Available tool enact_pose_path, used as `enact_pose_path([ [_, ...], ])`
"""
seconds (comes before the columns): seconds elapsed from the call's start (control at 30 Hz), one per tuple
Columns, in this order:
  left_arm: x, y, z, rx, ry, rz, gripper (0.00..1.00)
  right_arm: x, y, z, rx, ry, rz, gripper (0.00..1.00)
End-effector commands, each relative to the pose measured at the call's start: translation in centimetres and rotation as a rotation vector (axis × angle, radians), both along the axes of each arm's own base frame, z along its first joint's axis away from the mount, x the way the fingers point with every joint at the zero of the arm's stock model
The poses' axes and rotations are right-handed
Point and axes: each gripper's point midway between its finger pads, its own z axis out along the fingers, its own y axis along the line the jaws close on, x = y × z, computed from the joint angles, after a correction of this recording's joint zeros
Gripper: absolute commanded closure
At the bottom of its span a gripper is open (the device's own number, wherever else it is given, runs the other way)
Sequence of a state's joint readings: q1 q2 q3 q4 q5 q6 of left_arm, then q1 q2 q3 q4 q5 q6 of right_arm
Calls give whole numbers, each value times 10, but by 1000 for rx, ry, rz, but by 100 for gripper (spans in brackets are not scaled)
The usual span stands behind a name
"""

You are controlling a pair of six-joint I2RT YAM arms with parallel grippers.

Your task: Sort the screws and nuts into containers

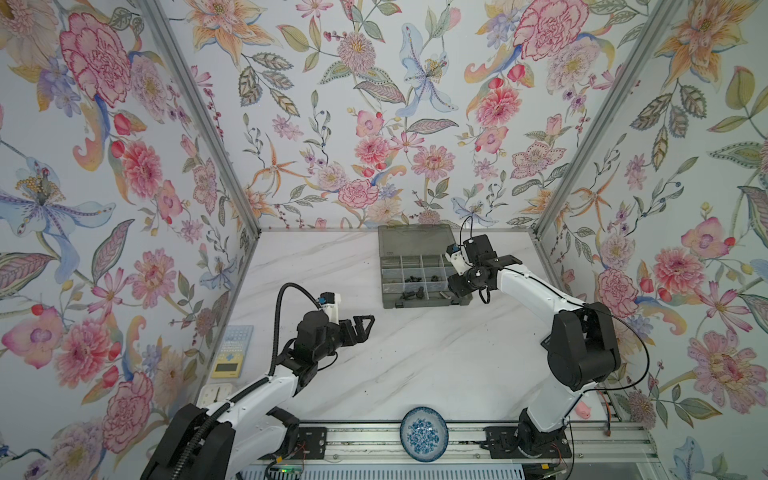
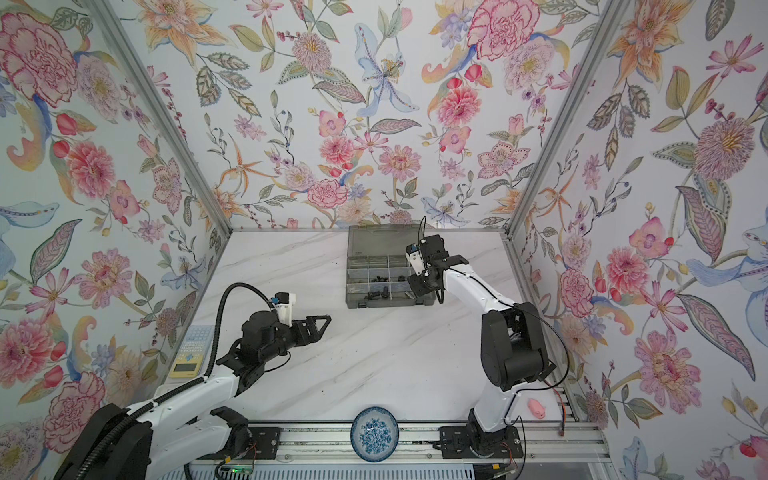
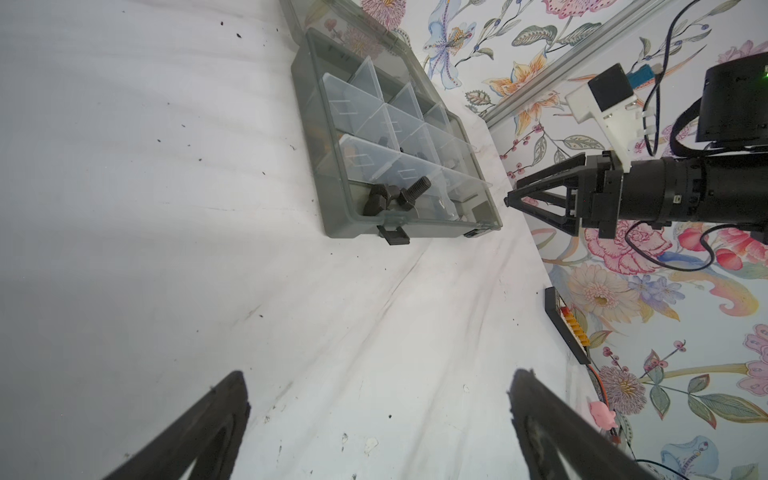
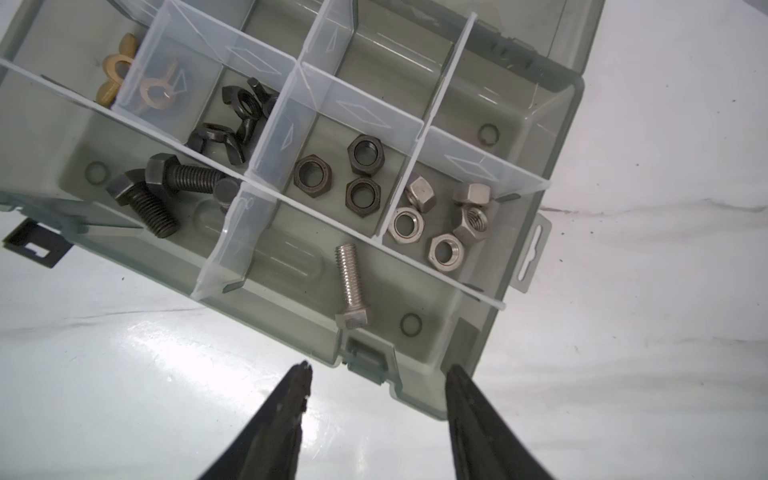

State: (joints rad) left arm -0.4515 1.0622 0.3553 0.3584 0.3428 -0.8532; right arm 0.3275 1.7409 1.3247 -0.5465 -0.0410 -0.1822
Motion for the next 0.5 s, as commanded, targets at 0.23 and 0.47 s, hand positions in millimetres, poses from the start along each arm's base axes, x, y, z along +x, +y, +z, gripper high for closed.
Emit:
enact_pose_path([
  [0.23, 22, 30, 38, 223, -127, 93, 1, -6, -35, 12, 98, -119, -129, 41],
  [0.47, 32, 55, 69, 348, -239, 199, 1, -5, -87, 28, 186, -278, -305, 41],
])
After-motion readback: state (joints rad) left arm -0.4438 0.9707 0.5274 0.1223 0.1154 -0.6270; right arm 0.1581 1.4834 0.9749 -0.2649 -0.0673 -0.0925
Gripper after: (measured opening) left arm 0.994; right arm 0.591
